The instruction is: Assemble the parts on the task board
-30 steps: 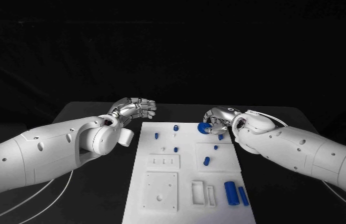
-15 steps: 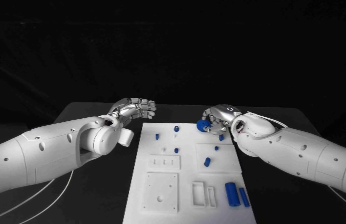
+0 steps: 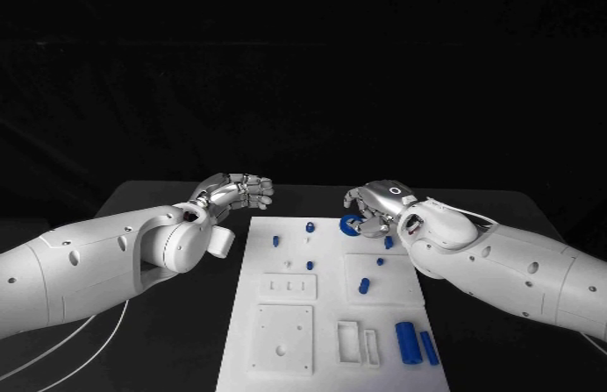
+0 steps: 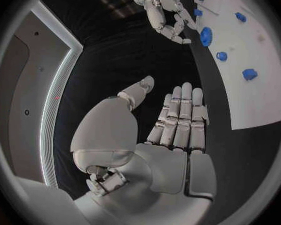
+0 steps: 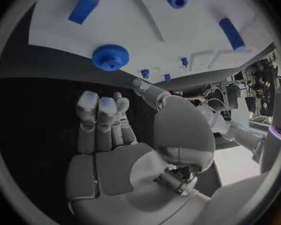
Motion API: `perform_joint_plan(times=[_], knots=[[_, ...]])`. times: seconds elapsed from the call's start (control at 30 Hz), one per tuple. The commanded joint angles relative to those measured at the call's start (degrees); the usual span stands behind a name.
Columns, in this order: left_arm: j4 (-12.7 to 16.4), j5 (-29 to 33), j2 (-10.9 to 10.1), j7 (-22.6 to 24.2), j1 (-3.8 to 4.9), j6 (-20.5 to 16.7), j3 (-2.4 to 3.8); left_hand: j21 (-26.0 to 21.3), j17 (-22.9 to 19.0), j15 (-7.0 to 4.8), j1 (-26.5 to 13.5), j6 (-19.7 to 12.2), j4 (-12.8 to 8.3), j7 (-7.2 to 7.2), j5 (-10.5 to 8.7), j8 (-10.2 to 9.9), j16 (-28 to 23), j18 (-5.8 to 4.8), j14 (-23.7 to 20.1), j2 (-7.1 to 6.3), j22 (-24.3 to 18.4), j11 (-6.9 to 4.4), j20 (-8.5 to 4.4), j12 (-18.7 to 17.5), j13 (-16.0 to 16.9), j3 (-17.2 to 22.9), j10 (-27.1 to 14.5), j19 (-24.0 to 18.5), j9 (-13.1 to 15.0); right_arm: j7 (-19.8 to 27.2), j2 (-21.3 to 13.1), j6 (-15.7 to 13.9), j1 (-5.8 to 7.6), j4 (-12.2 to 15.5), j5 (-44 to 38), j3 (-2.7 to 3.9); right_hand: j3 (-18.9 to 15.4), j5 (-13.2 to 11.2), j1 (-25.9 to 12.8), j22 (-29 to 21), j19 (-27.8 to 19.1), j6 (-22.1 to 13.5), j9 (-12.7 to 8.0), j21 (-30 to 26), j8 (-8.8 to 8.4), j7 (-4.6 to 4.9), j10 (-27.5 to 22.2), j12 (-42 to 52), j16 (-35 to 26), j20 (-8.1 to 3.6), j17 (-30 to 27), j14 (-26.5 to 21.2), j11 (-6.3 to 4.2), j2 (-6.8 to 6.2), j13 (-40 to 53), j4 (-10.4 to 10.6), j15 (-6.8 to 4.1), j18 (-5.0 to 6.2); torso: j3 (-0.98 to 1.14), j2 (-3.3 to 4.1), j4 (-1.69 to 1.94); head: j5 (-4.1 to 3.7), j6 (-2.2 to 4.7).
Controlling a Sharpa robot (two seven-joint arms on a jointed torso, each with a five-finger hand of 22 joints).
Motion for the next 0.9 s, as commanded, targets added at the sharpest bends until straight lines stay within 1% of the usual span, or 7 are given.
perform_joint_plan(times=[0.03, 0.2, 0.53, 0.6, 0.67, 0.73, 0.9], knots=[[0.2, -0.2, 0.1, 0.6, 0.04, 0.6, 0.04, 0.4, 0.1, 0.32, -0.4, 0.3, 0.1, 0.88, 0.12, 0.1, -0.3, 0.63, 0.1, -0.14, 1.1, 0.13, 0.06, -0.2, -0.1, 0.0, 0.0, -0.2, -0.1, -1.5, 0.4, -1.8, 0.03, 1.3, -6.0, 0.01, 0.3, -0.5, 0.1, 0.5, 0.8, 8.8, 0.0, 0.3, 0.26, -0.66, -1.0, -0.3, -0.1, -0.32, -0.1, 0.3, -1.44, -1.05, -0.2, 0.9, -0.14, 5.5, -0.01, 0.04, 0.03, 0.12, 0.11], [0.3, -0.2, 0.0, 0.6, 0.04, 0.6, 0.04, 0.4, 0.1, 0.32, -0.4, 0.3, 0.1, 0.87, 0.12, 0.1, -0.3, 0.63, 0.1, -0.13, 1.1, 0.13, 0.06, -0.2, -0.1, 0.0, 0.0, -0.3, -0.1, -2.1, 0.3, -0.9, 0.03, 2.1, -6.4, 0.0, 0.5, -0.7, 0.2, 0.4, 1.0, 8.9, 0.0, 0.3, 0.27, -0.68, -0.8, -0.4, -0.2, -0.33, -0.1, 0.4, -1.45, -1.44, -0.2, 1.4, -0.14, 5.5, -0.08, 0.02, 0.15, 0.06, 0.05], [0.3, -0.2, -0.1, 0.5, 0.04, 0.6, 0.04, 0.4, 0.1, 0.32, -0.4, 0.3, 0.1, 0.87, 0.11, 0.1, -0.3, 0.63, 0.1, -0.15, 1.1, 0.13, 0.07, -0.3, -0.1, 0.0, 0.0, -0.3, -0.1, -1.4, 0.3, 2.3, 0.03, 0.0, -1.2, 0.0, -0.6, -0.7, 0.2, 0.5, 0.9, 7.9, -0.3, 0.2, -0.29, -0.41, -1.0, -0.6, -0.4, -0.33, -0.1, 0.4, -1.21, -2.82, -0.2, 1.5, 0.06, 5.5, -0.09, 0.03, 0.06, 0.05, 0.21], [0.4, -0.2, -0.1, 0.5, 0.04, 0.6, 0.04, 0.4, 0.1, 0.32, -0.4, 0.3, 0.1, 0.87, 0.11, 0.1, -0.3, 0.63, 0.1, -0.15, 1.1, 0.14, 0.07, -0.3, -0.1, 0.0, 0.0, -0.3, -0.1, -0.8, 0.4, 3.1, 0.03, -0.8, 1.4, -0.01, -2.0, -0.5, 0.1, 0.6, 0.8, 7.3, -0.5, 0.2, -0.64, -0.21, -1.2, -0.6, -0.4, -0.32, 0.0, 0.4, -0.96, -3.2, -0.2, 1.0, 0.24, 5.5, -0.05, 0.02, 0.05, 0.03, 0.22], [0.4, -0.2, -0.1, 0.5, 0.04, 0.6, 0.05, 0.4, 0.1, 0.33, -0.4, 0.3, 0.1, 0.87, 0.11, 0.1, -0.3, 0.63, 0.1, -0.16, 1.1, 0.14, 0.07, -0.3, -0.1, 0.0, 0.0, -0.3, -0.1, -0.1, 0.5, 4.4, 0.03, -1.9, 3.7, -0.01, -4.5, 0.7, 0.1, 0.7, 0.5, 5.0, -1.0, 0.2, -1.82, 0.53, -1.4, -0.5, -0.4, -0.34, 0.1, 0.3, -0.35, -3.25, 0.0, -0.3, 0.86, 5.5, -0.05, 0.02, 0.03, 0.02, 0.24], [0.4, -0.2, -0.1, 0.5, 0.04, 0.6, 0.05, 0.4, 0.1, 0.33, -0.4, 0.3, 0.1, 0.88, 0.11, 0.1, -0.3, 0.63, 0.1, -0.16, 1.1, 0.14, 0.07, -0.3, -0.1, 0.0, 0.0, -0.3, -0.1, 0.8, 0.8, 5.1, 0.04, -3.0, 6.3, -0.01, -6.1, 1.9, -0.1, 0.7, 0.4, 3.9, -1.2, 0.2, -2.39, 0.85, -1.6, -0.4, -0.4, -0.34, 0.2, 0.3, -0.03, -3.45, 0.2, -1.0, 1.17, 5.5, -0.01, 0.03, 0.03, 0.0, 0.24], [0.5, -0.2, -0.1, 0.5, 0.04, 0.7, 0.05, 0.4, 0.1, 0.33, -0.4, 0.3, 0.1, 0.88, 0.1, 0.1, -0.3, 0.63, 0.1, -0.18, 1.1, 0.14, 0.08, -0.3, -0.1, 0.0, 0.0, -0.3, -0.1, 2.5, 1.8, 7.5, 0.04, -6.0, 10.7, -0.02, -9.7, 4.3, 0.0, 0.8, 0.0, 1.8, -1.7, 0.1, -3.37, 1.69, -2.1, 0.0, -0.3, -0.39, 0.5, 0.1, 0.76, -3.14, 0.6, -3.5, 1.89, 5.5, 0.01, 0.05, 0.04, -0.05, 0.25]])
